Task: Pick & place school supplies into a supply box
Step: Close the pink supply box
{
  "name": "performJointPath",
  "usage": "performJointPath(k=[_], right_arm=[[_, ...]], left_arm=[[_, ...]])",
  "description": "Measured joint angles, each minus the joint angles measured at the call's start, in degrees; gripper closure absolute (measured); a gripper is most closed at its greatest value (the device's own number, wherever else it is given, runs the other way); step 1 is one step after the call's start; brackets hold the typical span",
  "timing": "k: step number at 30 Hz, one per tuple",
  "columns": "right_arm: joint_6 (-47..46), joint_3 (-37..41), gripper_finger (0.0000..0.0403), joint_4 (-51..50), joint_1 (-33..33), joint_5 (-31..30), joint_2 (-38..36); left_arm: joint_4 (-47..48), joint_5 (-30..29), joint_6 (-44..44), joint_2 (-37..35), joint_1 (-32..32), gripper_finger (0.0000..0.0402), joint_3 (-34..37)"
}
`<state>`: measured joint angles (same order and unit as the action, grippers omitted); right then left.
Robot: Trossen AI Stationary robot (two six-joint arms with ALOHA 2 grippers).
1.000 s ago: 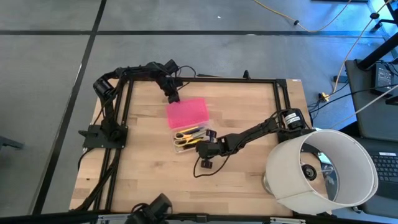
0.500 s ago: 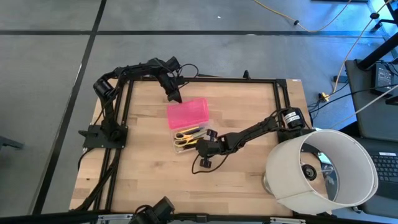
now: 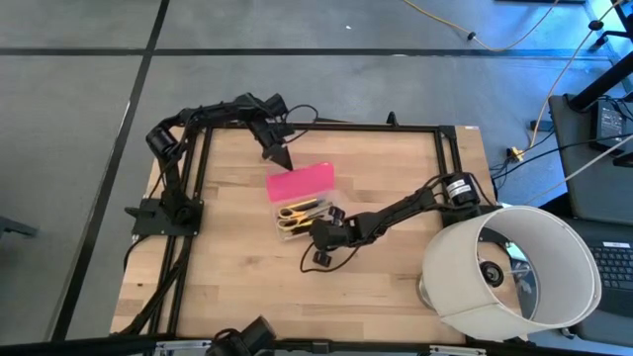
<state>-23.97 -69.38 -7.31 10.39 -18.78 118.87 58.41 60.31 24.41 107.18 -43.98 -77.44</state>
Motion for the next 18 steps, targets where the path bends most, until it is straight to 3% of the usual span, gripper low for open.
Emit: performJointPath(k=[2, 7, 18], right_arm=[[0.0, 0.0, 0.0399, 1.1, 0.0, -0.9, 0.1], [0.2, 0.1, 0.0399, 2.9, -0.7, -3.0, 0.4], [0.1, 0.2, 0.0399, 3.3, -2.0, -2.1, 0.4]], left_arm=[[0.8, 0.1, 0.7, -0.7, 0.3, 0.04, 0.0], [1.5, -6.6, 1.0, -1.7, 2.7, 0.04, 0.2], [3.0, -7.2, 1.9, -1.8, 11.7, 0.04, 0.2]])
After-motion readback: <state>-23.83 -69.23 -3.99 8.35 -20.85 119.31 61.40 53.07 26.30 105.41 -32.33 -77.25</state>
